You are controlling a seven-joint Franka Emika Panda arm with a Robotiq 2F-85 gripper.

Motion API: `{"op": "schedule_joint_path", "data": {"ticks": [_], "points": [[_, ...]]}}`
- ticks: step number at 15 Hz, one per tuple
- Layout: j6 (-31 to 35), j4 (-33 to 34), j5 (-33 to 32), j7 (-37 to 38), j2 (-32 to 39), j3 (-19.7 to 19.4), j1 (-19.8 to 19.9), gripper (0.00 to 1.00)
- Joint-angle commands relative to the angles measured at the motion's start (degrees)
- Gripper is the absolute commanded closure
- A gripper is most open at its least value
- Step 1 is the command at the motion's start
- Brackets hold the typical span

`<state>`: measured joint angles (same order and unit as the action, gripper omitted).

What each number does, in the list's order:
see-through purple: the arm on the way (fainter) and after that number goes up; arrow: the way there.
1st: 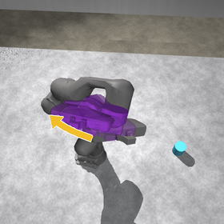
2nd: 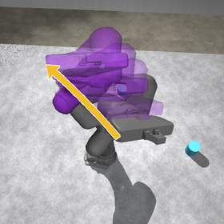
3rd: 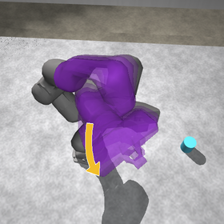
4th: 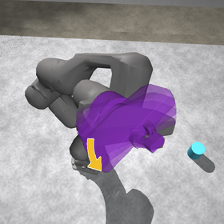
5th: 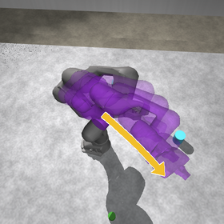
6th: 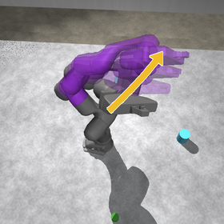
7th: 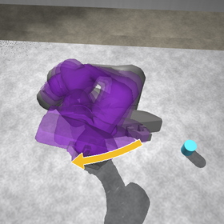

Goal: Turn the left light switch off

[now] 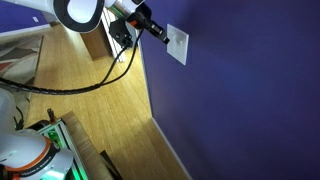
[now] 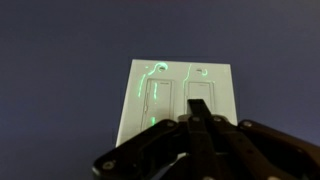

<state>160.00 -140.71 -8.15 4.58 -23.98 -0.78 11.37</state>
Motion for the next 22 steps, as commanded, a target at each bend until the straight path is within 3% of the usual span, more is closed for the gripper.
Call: {"op": "schedule_joint_path", "data": {"ticks": [1, 14, 19, 20, 22], "points": [[1.88, 1.17, -1.04, -0.02, 1.88, 0.13, 0.29, 1.0], [4.14, 3.14, -0.68, -0.57, 5.03, -0.11, -0.62, 1.0], [1.32, 3.2, 0.16, -0.53, 4.14, -0.26, -1.03, 1.0], [0.31, 3.1, 0.56, -0.65, 3.58, -0.38, -1.33, 0.74], [-1.38, 2.78, 1.55, -1.24, 2.43, -0.76, -2.23, 0.67]]}}
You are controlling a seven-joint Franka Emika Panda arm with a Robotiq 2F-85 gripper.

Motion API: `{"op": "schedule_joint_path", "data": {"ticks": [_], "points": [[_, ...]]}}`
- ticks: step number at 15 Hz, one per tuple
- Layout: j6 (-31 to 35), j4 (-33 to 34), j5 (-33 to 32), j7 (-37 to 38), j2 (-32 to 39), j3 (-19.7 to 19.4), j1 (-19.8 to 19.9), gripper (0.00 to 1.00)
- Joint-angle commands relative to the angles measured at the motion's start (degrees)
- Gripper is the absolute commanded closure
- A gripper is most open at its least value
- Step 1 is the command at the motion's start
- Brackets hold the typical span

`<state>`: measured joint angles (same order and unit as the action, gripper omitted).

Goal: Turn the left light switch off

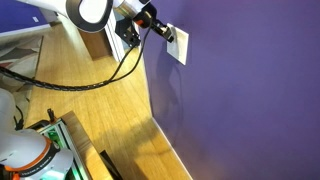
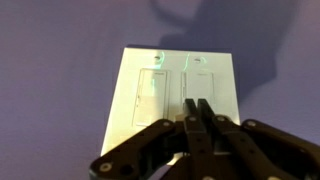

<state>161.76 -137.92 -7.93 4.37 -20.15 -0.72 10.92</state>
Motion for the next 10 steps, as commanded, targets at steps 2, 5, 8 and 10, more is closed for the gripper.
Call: {"op": "schedule_joint_path", "data": {"ticks": [2, 5, 8, 10], "points": [[-4.88, -0.38, 1.87, -1.23, -2.53, -0.96, -2.56, 0.51], [-8.45, -0.73, 1.79, -1.03, -4.74, -0.82, -3.09, 0.29], [-13.68, -1.06, 1.05, -0.36, -7.93, -0.6, -2.59, 0.07], [-17.78, -1.08, 1.24, -0.54, -10.36, -1.03, -2.5, 0.0]]}}
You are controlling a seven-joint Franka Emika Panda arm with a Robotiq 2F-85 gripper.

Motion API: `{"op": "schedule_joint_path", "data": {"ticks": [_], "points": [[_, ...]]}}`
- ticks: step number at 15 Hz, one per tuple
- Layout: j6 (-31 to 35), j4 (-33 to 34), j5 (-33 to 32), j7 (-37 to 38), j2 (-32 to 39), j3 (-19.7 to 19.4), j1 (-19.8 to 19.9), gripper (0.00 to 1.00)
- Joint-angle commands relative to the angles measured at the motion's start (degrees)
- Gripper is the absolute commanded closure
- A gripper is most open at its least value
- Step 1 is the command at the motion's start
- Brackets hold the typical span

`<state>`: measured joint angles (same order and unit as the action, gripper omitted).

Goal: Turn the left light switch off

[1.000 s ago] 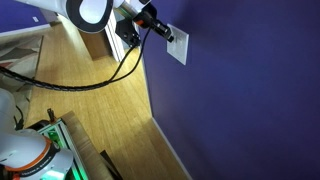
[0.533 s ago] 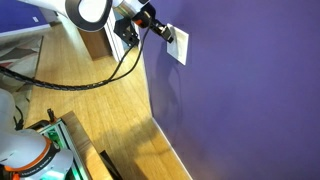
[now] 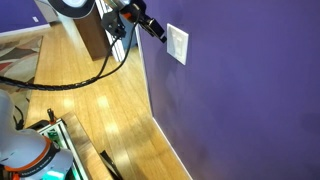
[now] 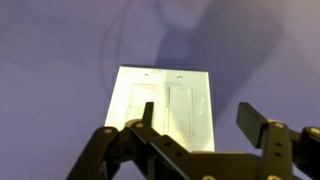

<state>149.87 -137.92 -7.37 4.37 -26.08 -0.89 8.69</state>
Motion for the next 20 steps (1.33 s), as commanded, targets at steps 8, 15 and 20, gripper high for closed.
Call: {"op": "schedule_joint_path", "data": {"ticks": [8, 15, 20], "points": [[-21.69, -1.26, 1.49, -0.88, -15.28, -3.67, 0.15, 0.0], [-24.76, -2.99, 0.94, 1.36, -22.23, -4.25, 2.54, 0.0], [-23.98, -1.98, 0.35, 1.85, -21.68, -4.02, 3.17, 0.0]]}}
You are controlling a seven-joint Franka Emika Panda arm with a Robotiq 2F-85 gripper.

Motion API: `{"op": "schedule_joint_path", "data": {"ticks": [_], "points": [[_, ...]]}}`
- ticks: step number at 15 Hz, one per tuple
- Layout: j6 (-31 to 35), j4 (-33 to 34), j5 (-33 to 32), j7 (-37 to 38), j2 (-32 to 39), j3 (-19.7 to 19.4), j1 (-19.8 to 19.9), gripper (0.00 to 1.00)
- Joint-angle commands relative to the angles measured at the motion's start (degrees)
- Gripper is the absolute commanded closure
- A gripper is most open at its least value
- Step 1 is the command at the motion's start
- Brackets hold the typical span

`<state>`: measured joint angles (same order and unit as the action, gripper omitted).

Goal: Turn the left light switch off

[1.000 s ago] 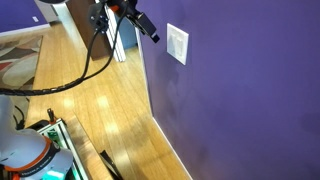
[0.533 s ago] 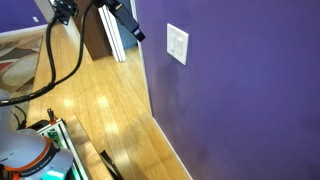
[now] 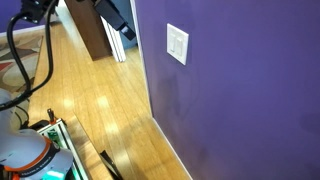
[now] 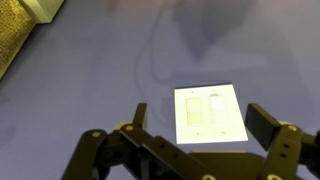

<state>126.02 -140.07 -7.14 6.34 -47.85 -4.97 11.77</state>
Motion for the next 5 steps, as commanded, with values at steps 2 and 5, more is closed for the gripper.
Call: {"op": "schedule_joint_path", "data": {"ticks": [2, 5], "points": [[-0.14, -0.1, 0.12, 0.2, -0.39, 0.07, 0.36, 0.0], [-0.13, -0.25, 0.12, 0.28, -0.55, 0.08, 0.4, 0.0]]}}
